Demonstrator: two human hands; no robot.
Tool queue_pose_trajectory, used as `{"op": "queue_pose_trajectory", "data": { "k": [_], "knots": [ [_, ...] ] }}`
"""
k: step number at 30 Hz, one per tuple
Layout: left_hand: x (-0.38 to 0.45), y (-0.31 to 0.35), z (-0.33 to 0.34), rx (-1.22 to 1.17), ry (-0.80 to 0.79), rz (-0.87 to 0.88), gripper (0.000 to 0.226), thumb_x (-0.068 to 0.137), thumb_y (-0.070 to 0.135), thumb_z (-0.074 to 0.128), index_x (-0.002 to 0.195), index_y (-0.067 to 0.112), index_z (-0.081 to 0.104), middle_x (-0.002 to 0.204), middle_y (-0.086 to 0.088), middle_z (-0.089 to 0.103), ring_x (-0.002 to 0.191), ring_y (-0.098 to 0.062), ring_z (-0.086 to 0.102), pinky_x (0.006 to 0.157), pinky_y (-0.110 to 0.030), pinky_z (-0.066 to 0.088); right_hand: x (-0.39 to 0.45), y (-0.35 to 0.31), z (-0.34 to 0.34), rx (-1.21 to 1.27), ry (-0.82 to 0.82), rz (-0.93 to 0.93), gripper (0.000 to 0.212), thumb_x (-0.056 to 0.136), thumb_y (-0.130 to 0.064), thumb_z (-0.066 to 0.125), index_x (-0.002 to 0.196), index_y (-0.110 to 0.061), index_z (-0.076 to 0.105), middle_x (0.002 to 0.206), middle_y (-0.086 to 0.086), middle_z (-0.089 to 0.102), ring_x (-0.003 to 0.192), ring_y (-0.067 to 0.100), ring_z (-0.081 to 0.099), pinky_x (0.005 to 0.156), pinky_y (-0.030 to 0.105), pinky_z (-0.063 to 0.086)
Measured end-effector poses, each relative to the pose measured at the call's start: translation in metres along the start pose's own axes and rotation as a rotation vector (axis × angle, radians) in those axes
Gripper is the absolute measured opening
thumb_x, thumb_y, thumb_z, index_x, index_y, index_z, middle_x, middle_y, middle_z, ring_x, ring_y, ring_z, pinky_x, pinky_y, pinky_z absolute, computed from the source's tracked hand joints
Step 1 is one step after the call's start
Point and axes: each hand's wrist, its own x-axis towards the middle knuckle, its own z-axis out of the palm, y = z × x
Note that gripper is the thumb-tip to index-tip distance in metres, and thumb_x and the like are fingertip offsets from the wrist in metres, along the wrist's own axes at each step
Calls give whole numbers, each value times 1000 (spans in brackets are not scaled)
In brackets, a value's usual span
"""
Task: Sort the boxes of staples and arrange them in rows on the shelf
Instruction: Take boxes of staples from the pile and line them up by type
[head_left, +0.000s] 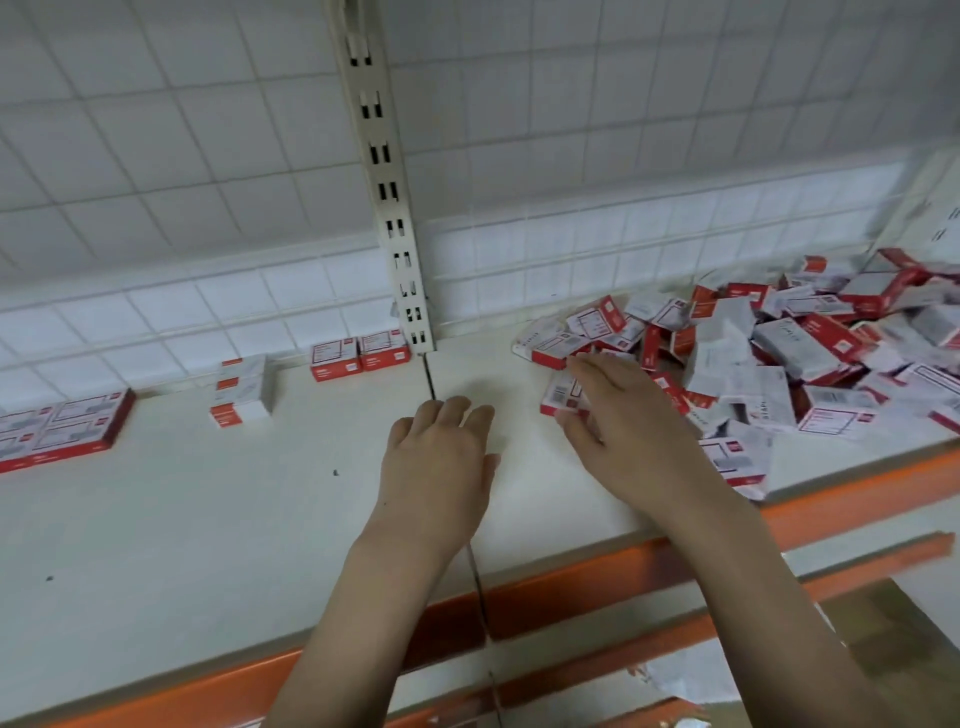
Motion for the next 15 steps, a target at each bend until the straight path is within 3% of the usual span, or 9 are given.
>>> {"op": "queue_pose_trajectory", "data": {
  "k": [4, 8, 15],
  "knots": [
    [19, 19, 0, -9, 1, 26, 44, 96, 33, 42, 138, 21, 36, 138, 3, 41, 126, -20, 37, 100, -30, 31, -3, 15, -8, -6, -7, -15, 50, 95, -27, 45, 140, -8, 35, 144, 8, 37, 135, 24, 27, 112, 29, 16],
    [46, 29, 2, -78, -22, 45, 46, 95, 32, 46, 137, 15, 39, 132, -4, 48, 120, -23, 43, 96, -33, 37, -4, 22, -15, 4, -6, 4, 52, 96, -28, 45, 142, -8, 32, 148, 7, 33, 138, 23, 23, 115, 32, 12],
    [114, 41, 15, -205, -35, -39, 44, 92, 37, 49, 123, 7, 49, 116, -12, 53, 110, -28, 47, 88, -36, 43, -14, 37, -18, -1, 42, 65, 51, 92, -28, 44, 135, -2, 43, 139, 15, 45, 132, 31, 35, 111, 30, 15]
  ]
}}
